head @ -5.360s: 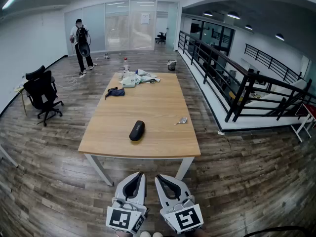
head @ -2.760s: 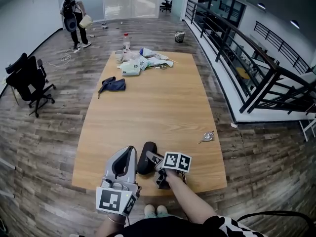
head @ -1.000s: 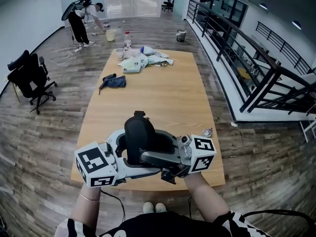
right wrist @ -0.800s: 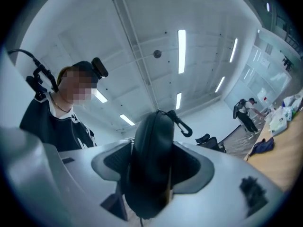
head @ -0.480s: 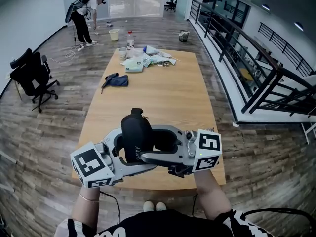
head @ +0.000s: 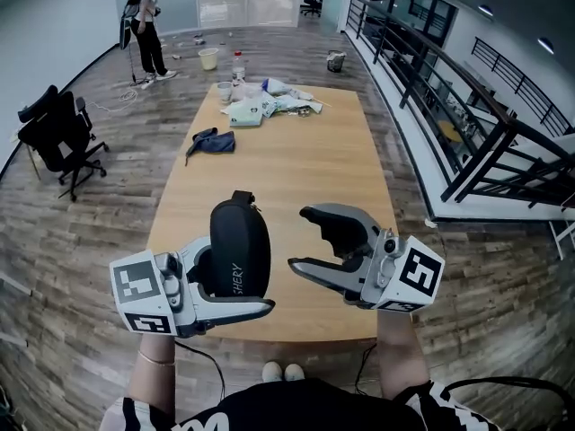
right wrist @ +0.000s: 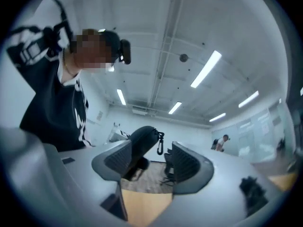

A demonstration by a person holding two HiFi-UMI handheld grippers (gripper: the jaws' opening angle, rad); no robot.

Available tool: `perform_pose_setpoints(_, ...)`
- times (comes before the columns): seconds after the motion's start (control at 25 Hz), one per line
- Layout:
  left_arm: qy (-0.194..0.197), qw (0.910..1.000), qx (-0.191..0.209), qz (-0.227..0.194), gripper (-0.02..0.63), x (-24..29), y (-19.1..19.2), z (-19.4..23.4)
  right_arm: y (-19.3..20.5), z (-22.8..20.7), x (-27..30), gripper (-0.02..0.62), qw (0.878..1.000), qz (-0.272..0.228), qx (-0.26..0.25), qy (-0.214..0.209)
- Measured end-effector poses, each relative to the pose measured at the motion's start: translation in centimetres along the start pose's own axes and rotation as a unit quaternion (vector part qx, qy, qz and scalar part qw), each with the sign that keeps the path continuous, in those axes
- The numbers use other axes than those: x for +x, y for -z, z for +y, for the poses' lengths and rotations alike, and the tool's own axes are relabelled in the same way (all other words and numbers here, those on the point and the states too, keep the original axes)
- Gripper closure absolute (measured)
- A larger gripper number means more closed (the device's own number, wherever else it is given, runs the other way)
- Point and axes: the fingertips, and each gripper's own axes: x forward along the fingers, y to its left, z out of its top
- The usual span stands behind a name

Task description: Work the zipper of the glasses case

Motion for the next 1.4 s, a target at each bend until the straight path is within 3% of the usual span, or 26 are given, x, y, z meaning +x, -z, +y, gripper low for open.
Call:
perform_pose_setpoints(0.12,0.03,0.9987,0.019,0.038,0.233,0.3,0.4,-1.3,0.3,0.2,0.8,0.322,0.984,0.074,-0.157,0.033)
perform_pose_setpoints(0.2,0.048,0.9965,0.031,0.061,0.232,0.7,0.8,-2.2,0.5,0.4,1.2,0.324,0.973,0.094,-0.208,0.039)
perform_pose_setpoints(0.28,0.062,0.9943,0.04,0.077,0.232,0.7,1.1,-2.9,0.1,0.9,1.2,0.339,0.968,0.083,-0.231,0.042)
perform_pose_setpoints(0.32,0.068,0.993,0.045,0.086,0.232,0.6,1.2,-3.2,-0.3,1.1,1.1,0.376,0.965,0.076,-0.246,0.047)
perform_pose_setpoints(0.36,0.071,0.9915,0.05,0.097,0.232,0.3,1.3,-3.5,-0.6,1.3,1.1,0.499,0.961,0.071,-0.262,0.056)
perform_pose_setpoints(0.4,0.073,0.9901,0.054,0.108,0.232,0.1,1.4,-3.8,-1.0,1.4,1.1,0.566,0.956,0.068,-0.277,0.064)
perform_pose_setpoints(0.44,0.071,0.9891,0.058,0.115,0.232,0.0,1.5,-3.9,-1.2,1.7,1.1,0.565,0.953,0.067,-0.288,0.068)
perform_pose_setpoints(0.6,0.08,0.9884,0.07,0.109,0.233,-0.2,0.7,-4.4,-1.2,2.6,0.9,0.565,0.946,0.084,-0.31,0.05)
perform_pose_setpoints(0.76,0.083,0.9822,0.081,0.148,0.233,-0.6,0.5,-4.6,-1.8,3.6,1.7,0.565,0.943,0.075,-0.324,0.031)
perform_pose_setpoints(0.96,0.098,0.9805,0.083,0.149,0.233,-0.9,0.1,-5.1,-2.5,4.2,2.1,0.565,0.934,0.081,-0.348,0.021)
perform_pose_setpoints(1.28,0.106,0.9758,0.083,0.173,0.236,-1.1,1.1,-5.7,-3.5,4.3,2.3,0.565,0.934,0.048,-0.35,0.052)
perform_pose_setpoints(1.4,0.092,0.9735,0.087,0.19,0.238,-1.1,1.6,-5.1,-4.7,4.2,1.9,0.565,0.936,0.016,-0.345,0.071)
